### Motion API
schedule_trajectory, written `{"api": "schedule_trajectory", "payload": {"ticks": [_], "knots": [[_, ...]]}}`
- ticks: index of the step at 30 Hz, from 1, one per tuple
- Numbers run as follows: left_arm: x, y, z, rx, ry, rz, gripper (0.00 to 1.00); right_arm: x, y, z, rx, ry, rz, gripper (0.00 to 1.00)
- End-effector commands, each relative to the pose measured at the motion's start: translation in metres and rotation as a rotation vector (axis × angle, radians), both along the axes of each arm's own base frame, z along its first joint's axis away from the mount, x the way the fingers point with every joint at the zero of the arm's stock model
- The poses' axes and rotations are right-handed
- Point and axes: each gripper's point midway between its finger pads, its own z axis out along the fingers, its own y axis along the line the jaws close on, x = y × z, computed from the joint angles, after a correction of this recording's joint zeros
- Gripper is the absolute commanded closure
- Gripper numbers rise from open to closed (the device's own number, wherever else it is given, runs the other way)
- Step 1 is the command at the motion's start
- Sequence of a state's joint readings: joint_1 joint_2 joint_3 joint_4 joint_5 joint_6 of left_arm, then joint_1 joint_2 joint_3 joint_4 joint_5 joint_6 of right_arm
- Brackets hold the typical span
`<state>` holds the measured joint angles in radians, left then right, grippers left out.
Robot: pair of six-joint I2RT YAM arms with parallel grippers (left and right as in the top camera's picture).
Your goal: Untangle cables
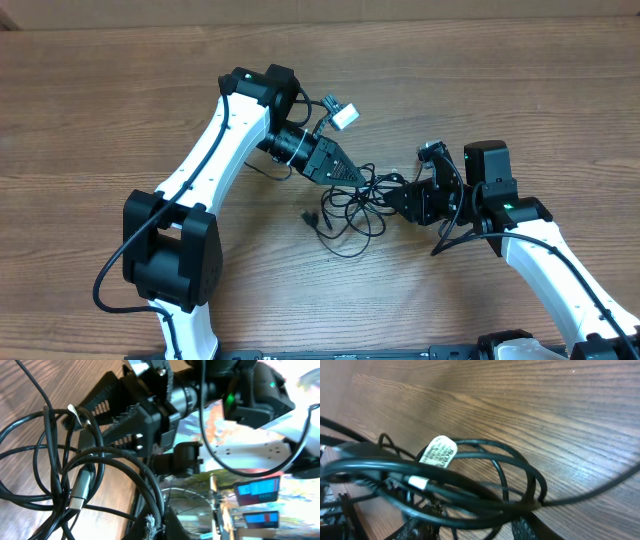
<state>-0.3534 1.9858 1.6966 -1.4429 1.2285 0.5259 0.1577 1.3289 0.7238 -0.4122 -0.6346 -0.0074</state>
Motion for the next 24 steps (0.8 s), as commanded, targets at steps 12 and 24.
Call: {"api": "schedule_trajectory", "payload": {"ticks": [12,24], "knots": [[-0.003,0.003,0.004,0.055,0.064,0.037,0.96,0.048,-0.025,0.014,-0.142,-0.217,-0.137,0.48],[0.0,-0.007,0.037,-0.135,0.121,0.054,0.96,0.008,0.026,0.041,0.148,-0.201,0.16,0.47]]}}
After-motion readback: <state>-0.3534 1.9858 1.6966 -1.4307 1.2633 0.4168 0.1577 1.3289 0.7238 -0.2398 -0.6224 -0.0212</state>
